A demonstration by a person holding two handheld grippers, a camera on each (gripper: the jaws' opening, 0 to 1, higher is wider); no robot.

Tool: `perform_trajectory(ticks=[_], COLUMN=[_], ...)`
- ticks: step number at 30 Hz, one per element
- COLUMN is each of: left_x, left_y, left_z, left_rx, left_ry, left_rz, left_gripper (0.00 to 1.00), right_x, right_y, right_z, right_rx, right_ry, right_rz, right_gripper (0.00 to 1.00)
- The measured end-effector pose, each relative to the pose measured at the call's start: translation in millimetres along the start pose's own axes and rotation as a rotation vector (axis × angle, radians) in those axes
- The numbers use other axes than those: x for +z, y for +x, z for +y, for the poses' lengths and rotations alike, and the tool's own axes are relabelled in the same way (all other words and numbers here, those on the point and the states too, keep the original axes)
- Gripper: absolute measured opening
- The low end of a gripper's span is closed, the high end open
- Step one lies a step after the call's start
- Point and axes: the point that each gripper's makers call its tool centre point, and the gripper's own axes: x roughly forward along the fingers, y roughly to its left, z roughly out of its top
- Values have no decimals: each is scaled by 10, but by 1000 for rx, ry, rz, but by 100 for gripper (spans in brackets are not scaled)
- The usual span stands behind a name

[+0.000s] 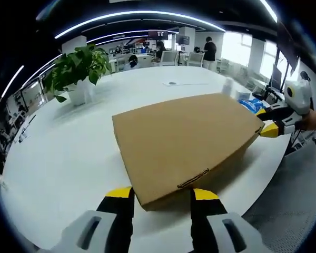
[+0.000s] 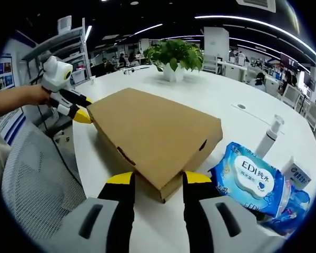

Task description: Operate the shoe box by opening the lid, removing the specified soft item, and placing it in the target area until the item is outside and the box remains undamaged.

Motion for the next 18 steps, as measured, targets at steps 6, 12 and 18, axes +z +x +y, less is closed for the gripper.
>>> perform_trajectory(ticks=[6,12,18], left_x=[86,154,225], left_y=[76,148,223], left_z=[38,70,117], left_rx=[-8,-13,-24], left_ry=[9,17,10], left_rz=[3,4,-10], left_gripper=[42,42,42], right_x=[28,61,103], right_y=[32,64,107], right_z=[-63,-136,-216], right_rx=[-11,-22,-31], right_ry=[-1,2,8], right_rz=[-4,-8,-12], right_gripper=[33,33,33])
